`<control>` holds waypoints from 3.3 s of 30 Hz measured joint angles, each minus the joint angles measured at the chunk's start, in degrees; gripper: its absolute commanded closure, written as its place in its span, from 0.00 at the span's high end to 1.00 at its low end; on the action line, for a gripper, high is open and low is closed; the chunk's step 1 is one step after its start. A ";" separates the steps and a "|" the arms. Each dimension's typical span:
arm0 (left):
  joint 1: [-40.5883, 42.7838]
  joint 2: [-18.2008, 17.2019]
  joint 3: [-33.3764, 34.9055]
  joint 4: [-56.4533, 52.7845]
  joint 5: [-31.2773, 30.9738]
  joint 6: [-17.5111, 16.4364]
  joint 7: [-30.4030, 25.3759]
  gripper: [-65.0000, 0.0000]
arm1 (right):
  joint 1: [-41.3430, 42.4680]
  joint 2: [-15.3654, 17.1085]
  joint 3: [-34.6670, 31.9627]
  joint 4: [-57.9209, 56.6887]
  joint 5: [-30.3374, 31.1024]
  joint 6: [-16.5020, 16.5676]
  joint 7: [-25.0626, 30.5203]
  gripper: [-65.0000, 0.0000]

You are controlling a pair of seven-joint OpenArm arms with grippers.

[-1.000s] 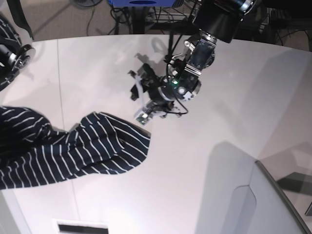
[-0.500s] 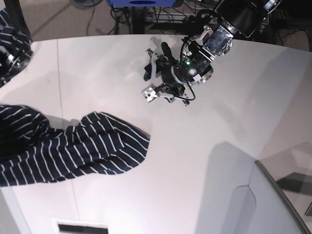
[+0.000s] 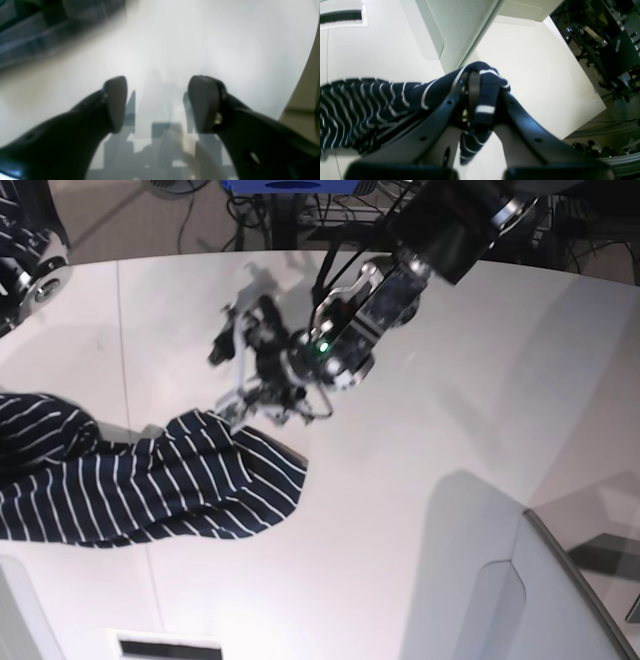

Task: Layout the t-shirt on the table in an organized manner, then fold the t-shirt properly
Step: 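Lower the left gripper onto the shirt bunch beside the right gripper, then grasp the shirt fabric with the left gripper next to the right gripper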

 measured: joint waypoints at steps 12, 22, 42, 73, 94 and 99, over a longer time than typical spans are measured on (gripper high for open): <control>-15.04 10.03 0.46 -24.30 14.91 -0.33 -4.72 0.69 | -0.35 0.02 0.24 -0.02 -0.17 0.15 -0.20 0.03; -24.15 9.55 9.01 -31.76 6.12 -6.10 -5.62 0.68 | -0.35 -0.28 0.00 -0.13 -0.02 0.17 -0.17 0.03; -25.09 10.38 13.46 -50.88 -4.98 -3.80 -28.24 0.68 | -2.75 -2.67 0.02 -0.28 -0.09 0.15 -0.17 0.03; -11.19 -9.18 -5.40 -5.75 -8.57 -3.54 5.70 0.68 | -9.53 -10.47 -6.64 -0.33 -0.02 0.17 0.02 0.03; -15.13 5.03 3.39 -19.89 10.93 -4.94 6.47 0.68 | -9.57 -10.12 -6.73 -0.35 -0.24 0.15 0.00 0.03; -15.47 5.18 2.80 -20.22 10.88 -4.98 6.43 0.68 | -9.57 -10.14 -6.73 -0.33 -0.24 0.17 0.02 0.03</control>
